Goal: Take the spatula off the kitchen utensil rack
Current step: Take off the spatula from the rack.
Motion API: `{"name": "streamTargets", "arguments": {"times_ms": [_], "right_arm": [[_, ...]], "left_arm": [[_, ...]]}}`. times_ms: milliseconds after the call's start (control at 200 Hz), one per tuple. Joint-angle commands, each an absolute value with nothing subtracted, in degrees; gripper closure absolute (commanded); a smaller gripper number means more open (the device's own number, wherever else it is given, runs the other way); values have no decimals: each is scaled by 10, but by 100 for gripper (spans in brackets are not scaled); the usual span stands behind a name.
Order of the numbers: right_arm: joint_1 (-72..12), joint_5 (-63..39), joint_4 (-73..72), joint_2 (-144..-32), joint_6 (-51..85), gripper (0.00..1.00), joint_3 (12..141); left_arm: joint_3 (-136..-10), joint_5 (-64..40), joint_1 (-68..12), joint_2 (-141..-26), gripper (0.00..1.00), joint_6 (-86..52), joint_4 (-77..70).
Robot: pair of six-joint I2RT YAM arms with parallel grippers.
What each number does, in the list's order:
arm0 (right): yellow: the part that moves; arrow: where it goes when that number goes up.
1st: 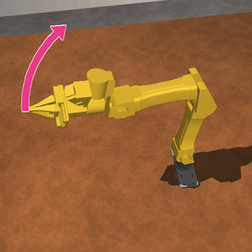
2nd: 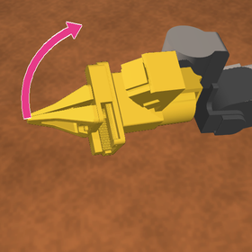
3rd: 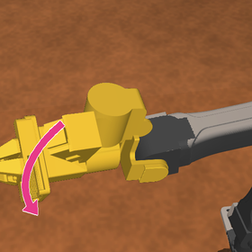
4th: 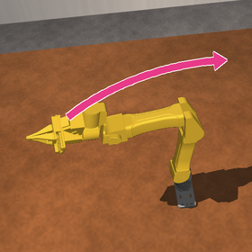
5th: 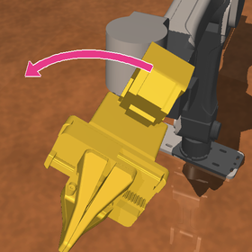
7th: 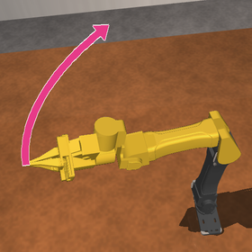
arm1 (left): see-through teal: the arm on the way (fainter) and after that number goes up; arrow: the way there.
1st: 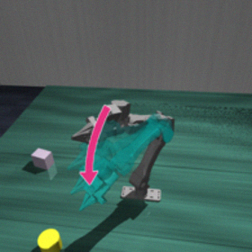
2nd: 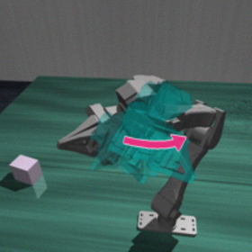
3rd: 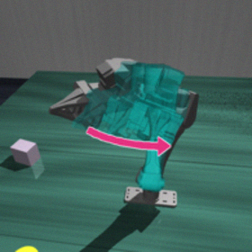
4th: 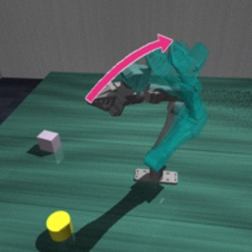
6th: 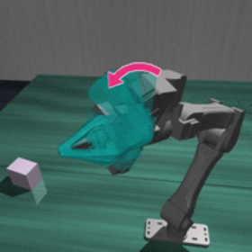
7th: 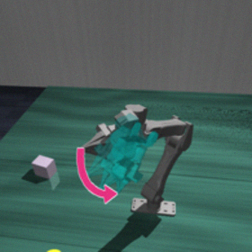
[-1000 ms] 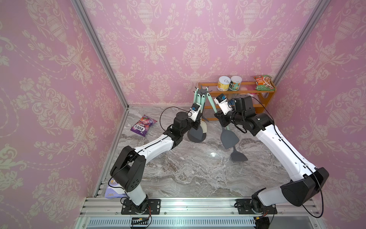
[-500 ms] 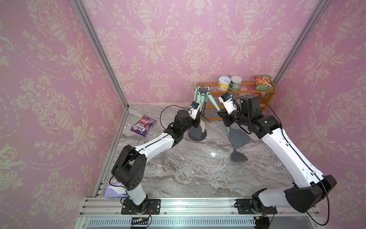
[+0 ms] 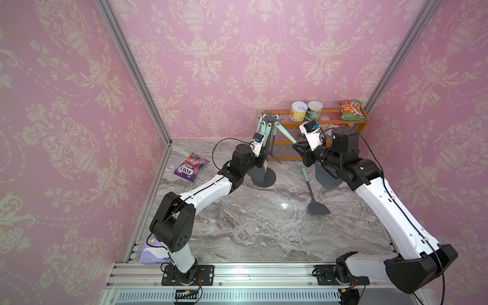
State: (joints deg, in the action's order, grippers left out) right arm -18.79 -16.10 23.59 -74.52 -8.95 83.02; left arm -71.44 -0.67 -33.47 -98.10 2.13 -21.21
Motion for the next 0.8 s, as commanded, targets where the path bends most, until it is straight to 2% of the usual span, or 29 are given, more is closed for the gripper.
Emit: {"name": "streamTargets", "arguments": {"times_ms": [0, 345, 625, 795], "right_arm": [[-181, -185, 128, -710, -63, 100, 825], [-151, -231, 63, -684, -42, 100, 779], [-151, -233, -154, -702, 20, 100, 635], [-151, -230, -142, -720, 24, 100, 637]], "left_arm": [[-735, 1, -334, -989, 83, 43, -211], [-746, 0, -327, -994, 84, 34, -197], [-753, -4, -318, -1001, 84, 24, -187], [-760, -11, -316, -1003, 84, 24, -179]]}}
